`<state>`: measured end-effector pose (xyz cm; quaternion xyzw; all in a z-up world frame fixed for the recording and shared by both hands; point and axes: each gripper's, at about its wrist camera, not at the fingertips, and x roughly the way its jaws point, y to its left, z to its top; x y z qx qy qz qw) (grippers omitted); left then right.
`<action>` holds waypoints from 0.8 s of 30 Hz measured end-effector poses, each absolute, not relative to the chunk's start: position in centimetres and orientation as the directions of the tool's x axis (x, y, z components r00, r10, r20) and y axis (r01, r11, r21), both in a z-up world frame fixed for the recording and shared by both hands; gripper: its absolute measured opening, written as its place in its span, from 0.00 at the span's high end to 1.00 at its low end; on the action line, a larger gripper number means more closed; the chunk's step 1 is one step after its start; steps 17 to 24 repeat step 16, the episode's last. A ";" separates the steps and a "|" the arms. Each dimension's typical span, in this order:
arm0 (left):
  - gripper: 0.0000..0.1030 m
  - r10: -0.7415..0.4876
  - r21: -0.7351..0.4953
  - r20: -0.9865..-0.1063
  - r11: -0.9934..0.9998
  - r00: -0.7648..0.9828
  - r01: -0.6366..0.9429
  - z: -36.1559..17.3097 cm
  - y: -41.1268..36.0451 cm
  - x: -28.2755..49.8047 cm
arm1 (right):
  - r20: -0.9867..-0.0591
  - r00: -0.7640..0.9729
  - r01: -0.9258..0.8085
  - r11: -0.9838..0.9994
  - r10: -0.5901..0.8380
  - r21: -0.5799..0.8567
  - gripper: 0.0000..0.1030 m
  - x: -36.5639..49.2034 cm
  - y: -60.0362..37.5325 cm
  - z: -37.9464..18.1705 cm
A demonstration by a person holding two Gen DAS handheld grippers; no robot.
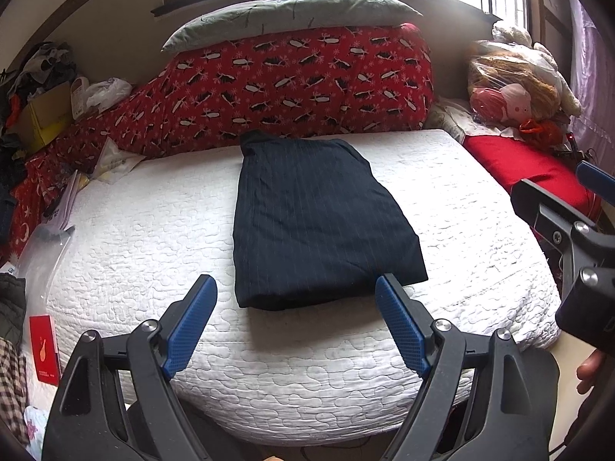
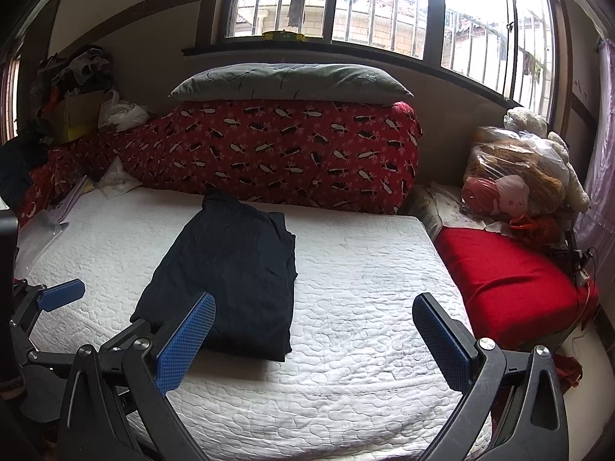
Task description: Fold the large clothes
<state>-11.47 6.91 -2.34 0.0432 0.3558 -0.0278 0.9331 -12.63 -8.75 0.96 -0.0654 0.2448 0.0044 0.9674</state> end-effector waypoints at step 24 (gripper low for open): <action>0.17 -0.037 0.059 -0.691 0.992 0.722 0.108 -3.1 6.4 -11.0 | -0.501 0.865 -0.032 0.993 -0.028 -0.111 0.00 -11.8 -9.1 0.1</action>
